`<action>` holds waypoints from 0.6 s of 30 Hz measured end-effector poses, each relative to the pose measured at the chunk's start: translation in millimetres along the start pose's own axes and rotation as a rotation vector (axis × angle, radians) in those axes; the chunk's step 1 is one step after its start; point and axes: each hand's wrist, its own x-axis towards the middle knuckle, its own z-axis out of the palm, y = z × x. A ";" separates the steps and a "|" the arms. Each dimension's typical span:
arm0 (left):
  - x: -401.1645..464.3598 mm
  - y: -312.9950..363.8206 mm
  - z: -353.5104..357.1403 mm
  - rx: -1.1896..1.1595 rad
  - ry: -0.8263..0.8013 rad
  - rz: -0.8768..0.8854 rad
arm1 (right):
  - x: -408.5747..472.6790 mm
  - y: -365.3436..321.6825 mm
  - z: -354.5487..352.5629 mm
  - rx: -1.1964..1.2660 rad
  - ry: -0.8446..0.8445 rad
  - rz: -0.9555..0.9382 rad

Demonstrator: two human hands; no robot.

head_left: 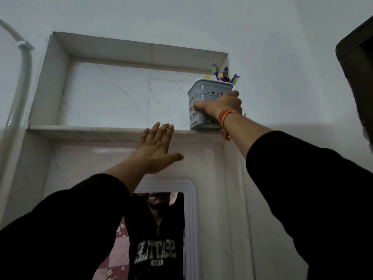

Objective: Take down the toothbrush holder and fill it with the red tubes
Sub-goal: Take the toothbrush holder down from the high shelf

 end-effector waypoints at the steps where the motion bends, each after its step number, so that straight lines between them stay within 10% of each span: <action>1: -1.2 2.0 -7.5 -0.060 -0.033 -0.012 | -6.4 -4.6 -7.5 0.001 -0.004 -0.003; 18: -217.6 -11.5 -7.8 -0.697 -0.081 -0.155 | -229.8 60.0 -47.1 0.038 -0.174 0.059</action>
